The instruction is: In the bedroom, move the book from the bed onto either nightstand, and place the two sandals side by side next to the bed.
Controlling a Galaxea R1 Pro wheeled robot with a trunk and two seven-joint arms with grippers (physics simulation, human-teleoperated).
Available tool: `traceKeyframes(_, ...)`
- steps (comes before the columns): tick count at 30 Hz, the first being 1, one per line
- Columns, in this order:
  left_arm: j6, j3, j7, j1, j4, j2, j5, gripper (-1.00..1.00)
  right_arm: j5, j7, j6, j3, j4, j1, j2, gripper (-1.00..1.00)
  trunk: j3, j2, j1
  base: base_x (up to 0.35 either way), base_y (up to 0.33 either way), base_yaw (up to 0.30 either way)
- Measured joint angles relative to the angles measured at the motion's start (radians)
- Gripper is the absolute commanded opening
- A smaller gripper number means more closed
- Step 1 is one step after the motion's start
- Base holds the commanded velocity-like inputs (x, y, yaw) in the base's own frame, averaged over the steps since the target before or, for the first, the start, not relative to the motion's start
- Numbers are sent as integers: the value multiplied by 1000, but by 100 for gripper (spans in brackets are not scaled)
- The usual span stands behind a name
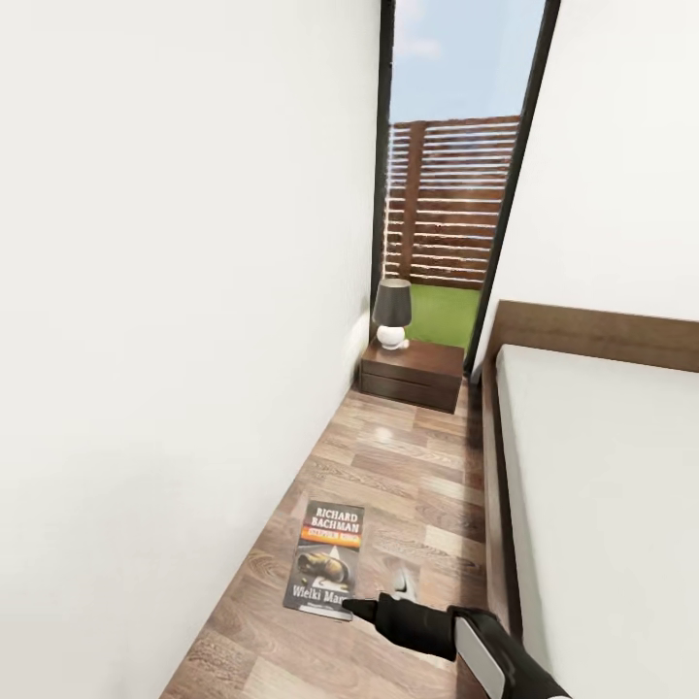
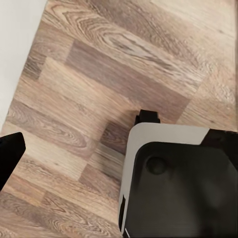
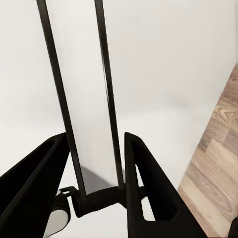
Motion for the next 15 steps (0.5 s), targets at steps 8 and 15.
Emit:
traceKeyframes(8,40,-67,0,3,0,-9,0,100,-6,10,-57,-5,12,55,-5,-100,0,0,0,0,0,0)
traceKeyframes(15,56,-90,3,16,0,-15,0,100,-11,12,-80,-5,15,84,-6,-100,0,0,0,0,0,0)
